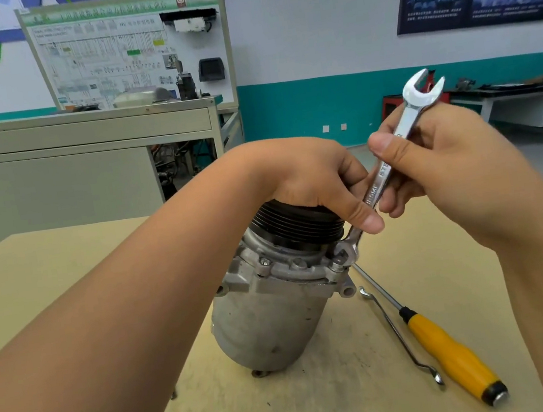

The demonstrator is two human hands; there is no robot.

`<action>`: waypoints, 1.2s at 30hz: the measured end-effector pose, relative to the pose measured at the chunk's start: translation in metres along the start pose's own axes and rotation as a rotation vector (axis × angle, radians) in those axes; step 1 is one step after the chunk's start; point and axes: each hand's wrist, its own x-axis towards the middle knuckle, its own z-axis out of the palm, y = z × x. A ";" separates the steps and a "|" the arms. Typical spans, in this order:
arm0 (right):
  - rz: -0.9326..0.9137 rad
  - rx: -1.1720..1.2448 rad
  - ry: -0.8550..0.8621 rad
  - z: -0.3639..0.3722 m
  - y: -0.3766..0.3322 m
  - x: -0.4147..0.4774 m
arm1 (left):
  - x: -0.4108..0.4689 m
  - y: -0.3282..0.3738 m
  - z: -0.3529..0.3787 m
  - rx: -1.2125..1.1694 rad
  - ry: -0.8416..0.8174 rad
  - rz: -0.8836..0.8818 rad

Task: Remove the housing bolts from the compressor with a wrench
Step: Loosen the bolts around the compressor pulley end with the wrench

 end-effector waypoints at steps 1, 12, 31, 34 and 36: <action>-0.039 -0.066 0.021 0.001 0.000 0.000 | 0.001 -0.001 0.000 0.008 0.006 0.004; -0.101 0.040 -0.031 0.001 -0.010 -0.005 | -0.002 -0.001 -0.001 -0.059 -0.061 0.036; -0.040 -0.001 -0.164 -0.002 -0.012 -0.006 | -0.007 -0.005 -0.005 -0.083 -0.121 0.096; -0.048 0.037 -0.170 -0.008 -0.014 -0.007 | -0.006 -0.005 -0.004 -0.063 -0.128 0.074; -0.037 0.075 -0.153 -0.013 -0.012 -0.006 | -0.004 -0.004 -0.004 -0.055 -0.113 0.055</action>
